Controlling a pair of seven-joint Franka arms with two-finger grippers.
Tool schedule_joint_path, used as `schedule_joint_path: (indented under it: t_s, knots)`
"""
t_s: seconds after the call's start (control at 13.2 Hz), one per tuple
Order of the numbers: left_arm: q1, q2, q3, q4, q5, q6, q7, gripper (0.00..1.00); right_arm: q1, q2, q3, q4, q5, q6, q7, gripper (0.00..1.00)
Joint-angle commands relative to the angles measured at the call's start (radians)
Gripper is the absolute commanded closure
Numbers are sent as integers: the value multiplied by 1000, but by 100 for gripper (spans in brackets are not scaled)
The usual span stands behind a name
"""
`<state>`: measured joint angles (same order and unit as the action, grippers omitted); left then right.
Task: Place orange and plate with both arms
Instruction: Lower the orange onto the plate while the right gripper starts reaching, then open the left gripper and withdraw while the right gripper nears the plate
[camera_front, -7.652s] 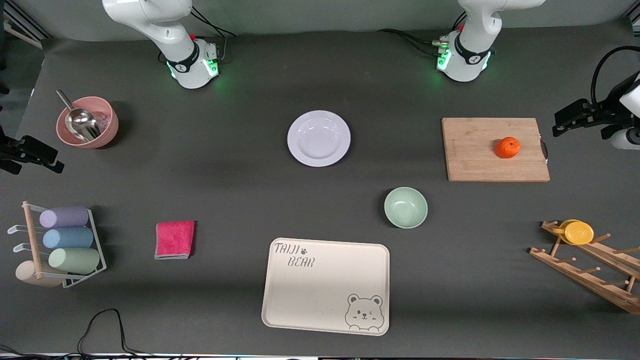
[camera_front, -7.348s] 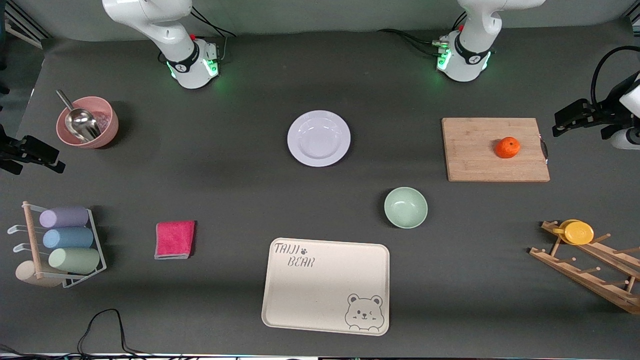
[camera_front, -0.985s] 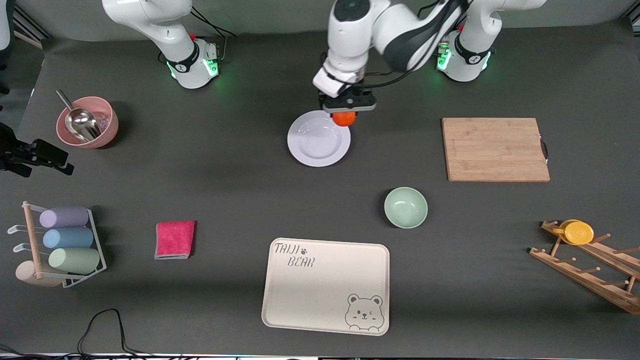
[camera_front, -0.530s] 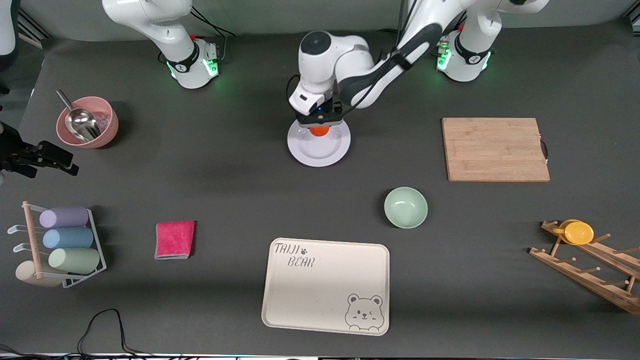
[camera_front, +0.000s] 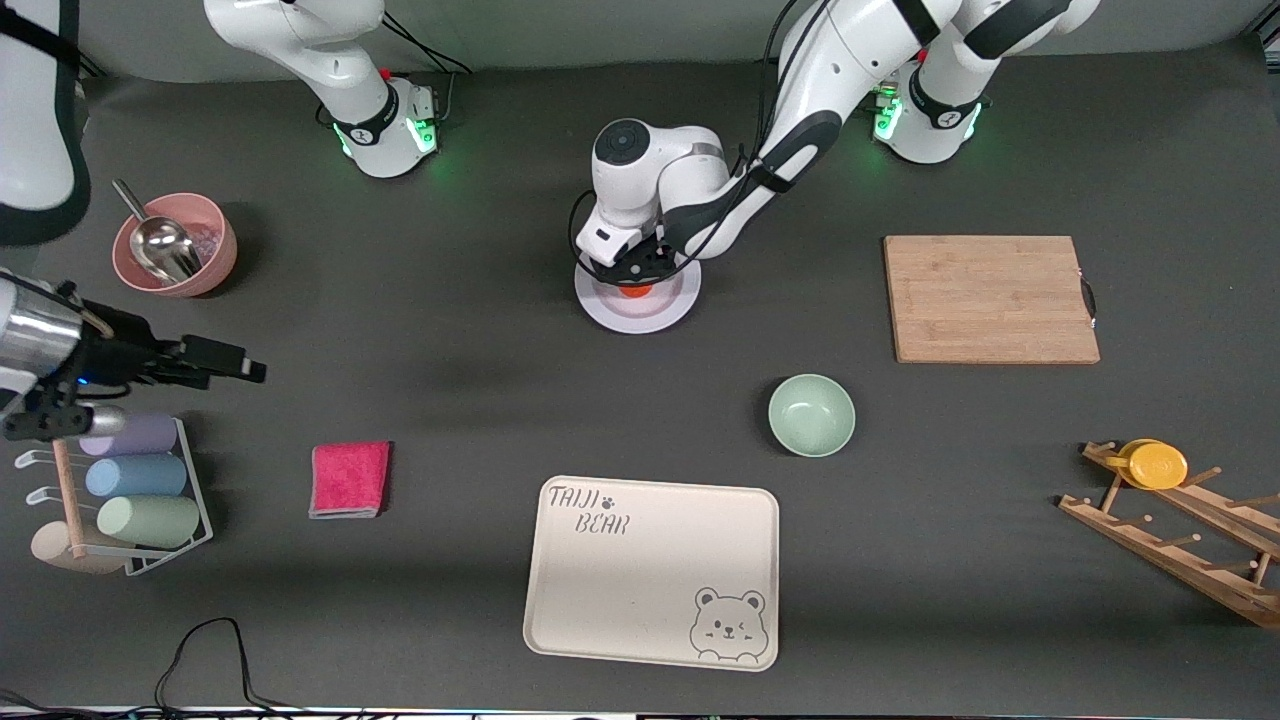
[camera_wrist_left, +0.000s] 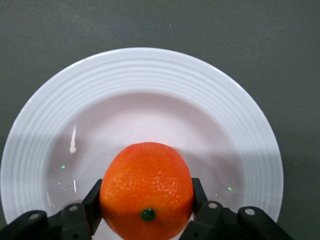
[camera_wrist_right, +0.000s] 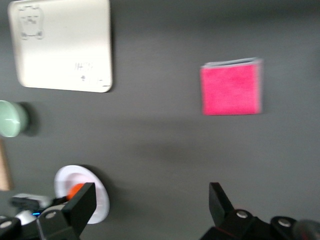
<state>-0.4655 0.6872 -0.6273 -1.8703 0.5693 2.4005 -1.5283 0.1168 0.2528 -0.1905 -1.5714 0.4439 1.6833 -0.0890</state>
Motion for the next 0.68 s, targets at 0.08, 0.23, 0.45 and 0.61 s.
schedule_joint_path:
  t_s: [0.08, 0.23, 0.45, 0.61]
  knots:
    - [22, 2, 8, -16, 18, 16, 54, 52, 6, 115, -3, 4, 252, 31, -37, 0]
    - [21, -2, 8, -18, 17, 10, 59, 9, 18, 141, -1, -8, 312, 61, -60, 0]
    - [21, -27, 1, -16, 17, -6, 51, 0, 52, 132, -1, -135, 467, 136, -143, 0]
    - [30, -98, -38, -9, -11, -102, 48, 0, 54, 128, -1, -194, 512, 139, -224, 0]
